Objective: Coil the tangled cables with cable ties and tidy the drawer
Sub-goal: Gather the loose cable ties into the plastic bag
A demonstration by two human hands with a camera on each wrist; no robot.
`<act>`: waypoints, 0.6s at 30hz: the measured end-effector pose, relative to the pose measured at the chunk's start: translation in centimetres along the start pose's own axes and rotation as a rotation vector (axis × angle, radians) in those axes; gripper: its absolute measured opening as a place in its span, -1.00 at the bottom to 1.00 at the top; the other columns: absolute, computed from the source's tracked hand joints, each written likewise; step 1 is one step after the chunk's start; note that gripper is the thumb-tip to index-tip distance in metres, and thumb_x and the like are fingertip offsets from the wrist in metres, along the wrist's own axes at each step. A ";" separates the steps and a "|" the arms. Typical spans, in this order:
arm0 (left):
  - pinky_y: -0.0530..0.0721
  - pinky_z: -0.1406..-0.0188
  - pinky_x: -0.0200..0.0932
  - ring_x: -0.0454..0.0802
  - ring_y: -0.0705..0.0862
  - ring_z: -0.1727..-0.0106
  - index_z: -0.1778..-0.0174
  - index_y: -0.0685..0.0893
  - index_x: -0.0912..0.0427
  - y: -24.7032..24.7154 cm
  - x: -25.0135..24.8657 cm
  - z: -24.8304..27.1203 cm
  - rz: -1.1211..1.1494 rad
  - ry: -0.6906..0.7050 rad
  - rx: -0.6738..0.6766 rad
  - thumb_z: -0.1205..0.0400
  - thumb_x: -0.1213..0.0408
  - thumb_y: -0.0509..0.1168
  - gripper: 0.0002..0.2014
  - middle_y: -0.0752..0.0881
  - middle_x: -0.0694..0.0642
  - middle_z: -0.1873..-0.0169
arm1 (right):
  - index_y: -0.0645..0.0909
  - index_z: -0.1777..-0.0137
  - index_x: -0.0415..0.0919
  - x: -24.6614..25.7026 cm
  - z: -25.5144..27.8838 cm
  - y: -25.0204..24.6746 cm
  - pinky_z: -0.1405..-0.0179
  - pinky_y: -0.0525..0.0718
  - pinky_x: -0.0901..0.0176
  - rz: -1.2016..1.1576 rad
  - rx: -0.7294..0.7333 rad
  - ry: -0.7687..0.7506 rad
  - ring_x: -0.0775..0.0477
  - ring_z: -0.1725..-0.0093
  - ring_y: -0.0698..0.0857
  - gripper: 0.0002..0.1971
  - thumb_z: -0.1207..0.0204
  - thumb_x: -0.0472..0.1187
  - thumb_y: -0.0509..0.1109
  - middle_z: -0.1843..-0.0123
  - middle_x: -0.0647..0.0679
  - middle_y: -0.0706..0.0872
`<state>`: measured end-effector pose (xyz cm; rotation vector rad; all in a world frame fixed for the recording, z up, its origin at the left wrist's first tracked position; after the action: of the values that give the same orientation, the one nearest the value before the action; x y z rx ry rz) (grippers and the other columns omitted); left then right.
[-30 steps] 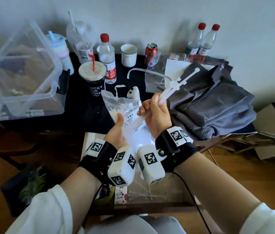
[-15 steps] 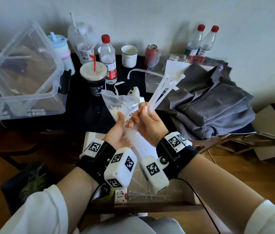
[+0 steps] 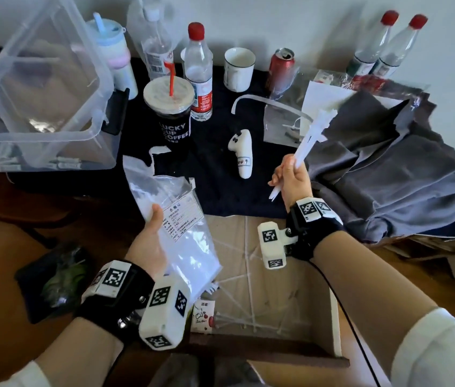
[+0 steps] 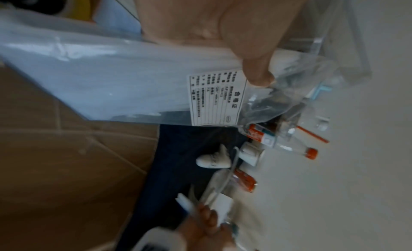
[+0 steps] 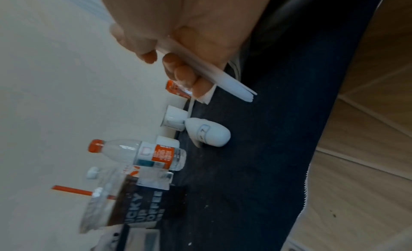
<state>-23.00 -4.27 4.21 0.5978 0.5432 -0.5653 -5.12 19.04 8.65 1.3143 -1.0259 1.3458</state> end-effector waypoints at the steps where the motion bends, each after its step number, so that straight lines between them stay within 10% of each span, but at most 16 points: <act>1: 0.30 -0.55 0.07 0.02 0.49 -0.43 -0.43 0.50 0.12 -0.4 0.6 -0.2 -0.040 -0.003 -0.024 -0.54 -0.27 0.16 -0.33 0.58 0.04 -0.36 | 0.33 0.22 -0.10 -0.9 -0.5 0.2 0.47 0.54 0.33 0.035 0.001 -0.014 0.26 0.58 0.42 -0.74 -0.73 -0.23 0.00 0.42 -0.01 0.34; 5: 0.24 -0.54 0.25 0.11 0.46 -0.50 -0.45 0.53 0.03 -0.8 3.3 -1.5 -0.052 -0.044 0.079 -0.28 -0.37 0.45 -0.13 0.59 0.09 -0.41 | 0.34 0.20 -0.04 -4.3 -1.2 0.4 0.40 0.51 0.29 0.145 -0.027 -0.042 0.27 0.56 0.40 -0.73 -0.73 -0.27 -0.02 0.40 0.01 0.34; 9: 0.42 -0.41 0.25 0.13 0.64 -0.31 -0.37 0.58 0.09 -0.5 4.6 -1.7 -0.032 -0.076 0.102 -0.42 -0.29 0.31 -0.31 0.68 0.16 -0.29 | 0.33 0.21 -0.03 -4.3 -1.4 0.7 0.44 0.47 0.30 0.191 -0.023 -0.059 0.26 0.57 0.39 -0.72 -0.73 -0.29 -0.02 0.38 0.02 0.34; 13: 0.61 -0.10 -0.21 -0.02 0.59 -0.35 -0.48 0.45 0.08 1.3 3.7 -1.3 -0.158 0.001 0.069 -0.59 -0.14 0.14 -0.42 0.59 0.06 -0.36 | 0.32 0.21 -0.04 -4.4 -1.3 0.4 0.49 0.46 0.30 0.184 -0.023 -0.043 0.25 0.58 0.38 -0.73 -0.73 -0.27 -0.01 0.40 0.01 0.35; 18: 0.64 -0.11 -0.06 0.12 0.57 -0.39 -0.48 0.43 0.21 1.9 3.4 -1.4 -0.059 0.010 0.043 -0.46 -0.14 0.20 -0.28 0.62 0.14 -0.25 | 0.32 0.22 -0.06 -4.2 -1.1 0.6 0.46 0.47 0.29 0.186 0.018 -0.037 0.26 0.59 0.38 -0.73 -0.73 -0.25 -0.01 0.39 0.00 0.34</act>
<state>-19.81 -3.15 1.84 0.6272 0.5608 -0.6316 -6.11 19.65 4.47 1.2860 -1.1874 1.4774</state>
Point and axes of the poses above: each hand's wrist, its own z-axis away from the middle knuckle, its own y-axis out of the palm, x = y × z, the point moved 8 cm from there along -z, towards the middle knuckle
